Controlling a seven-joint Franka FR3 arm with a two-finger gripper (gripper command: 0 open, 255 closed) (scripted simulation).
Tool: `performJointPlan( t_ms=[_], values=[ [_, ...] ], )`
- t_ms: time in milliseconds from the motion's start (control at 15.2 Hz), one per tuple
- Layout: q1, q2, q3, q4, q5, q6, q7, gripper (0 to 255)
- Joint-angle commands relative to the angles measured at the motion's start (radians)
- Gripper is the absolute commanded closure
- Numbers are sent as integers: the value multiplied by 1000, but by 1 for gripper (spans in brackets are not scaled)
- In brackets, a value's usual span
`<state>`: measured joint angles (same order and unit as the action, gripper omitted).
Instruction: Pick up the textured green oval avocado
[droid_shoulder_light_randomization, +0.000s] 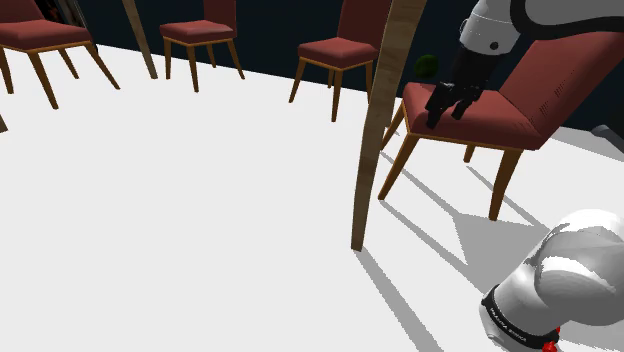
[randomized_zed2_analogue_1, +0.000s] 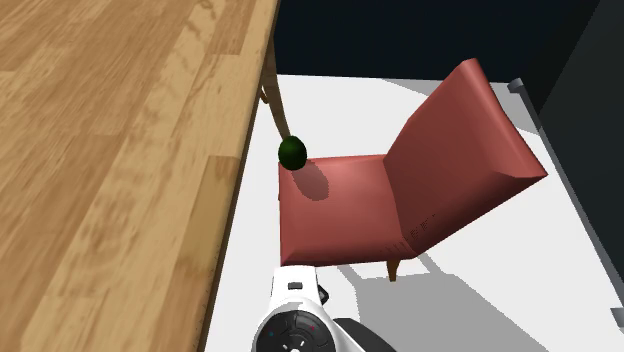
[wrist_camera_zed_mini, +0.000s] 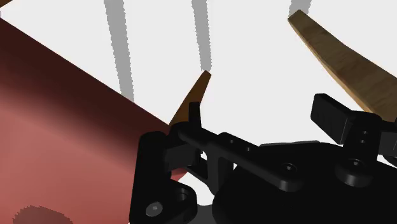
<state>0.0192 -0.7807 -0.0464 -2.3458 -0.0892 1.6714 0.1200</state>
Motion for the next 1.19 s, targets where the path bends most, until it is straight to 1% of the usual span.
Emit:
performJointPlan(
  t_ms=[0,528,1122],
  values=[
    [0,0,0,0,0,0,0,0],
    [-76,141,-39,18,-124,274,19,0],
    [-163,330,-81,118,-251,541,73,0]
  ],
)
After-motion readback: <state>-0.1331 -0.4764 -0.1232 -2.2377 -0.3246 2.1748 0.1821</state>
